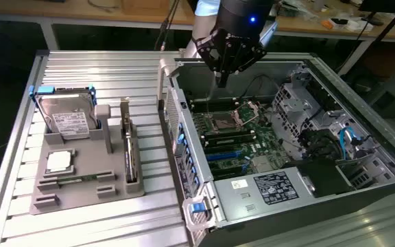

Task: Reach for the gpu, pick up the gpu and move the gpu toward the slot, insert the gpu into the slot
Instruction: 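Reach for the gpu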

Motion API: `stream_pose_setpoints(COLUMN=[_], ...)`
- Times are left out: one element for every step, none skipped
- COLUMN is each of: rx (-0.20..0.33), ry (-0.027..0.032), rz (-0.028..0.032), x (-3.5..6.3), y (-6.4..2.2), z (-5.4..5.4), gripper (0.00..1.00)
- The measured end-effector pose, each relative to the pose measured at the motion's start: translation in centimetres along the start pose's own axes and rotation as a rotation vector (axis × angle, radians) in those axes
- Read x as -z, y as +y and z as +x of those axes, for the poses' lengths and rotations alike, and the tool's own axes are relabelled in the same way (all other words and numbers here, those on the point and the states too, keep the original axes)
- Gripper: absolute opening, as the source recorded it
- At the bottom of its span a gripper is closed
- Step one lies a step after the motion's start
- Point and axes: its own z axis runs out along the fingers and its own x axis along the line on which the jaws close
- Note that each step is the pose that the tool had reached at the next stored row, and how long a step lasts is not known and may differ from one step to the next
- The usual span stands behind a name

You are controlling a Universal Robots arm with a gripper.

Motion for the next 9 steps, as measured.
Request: stream_pose_setpoints(rx=[0.000, 0.000, 0.000, 0.000, 0.000, 0.000, 0.000, 0.000, 0.000], ry=[-0.0001, 0.0000, 0.0000, 0.0000, 0.0000, 0.0000, 0.0000, 0.0000, 0.0000], rz=[0.0000, 0.0001, 0.0000, 0.0001, 0.0000, 0.0000, 0.0000, 0.0000, 0.0001], x=[0.00, 0.01, 0.01, 0.03, 0.03, 0.04, 0.04, 0.05, 0.06], y=[-0.01, -0.03, -0.05, -0.07, -0.08, -0.10, -0.12, -0.13, -0.15], z=[0.1, 0.3, 0.6, 0.8, 1.0, 1.3, 1.5, 1.7, 1.9], gripper=[0.11, 0.11, 0.11, 0.11, 0.11, 0.11, 0.11, 0.11, 0.11])
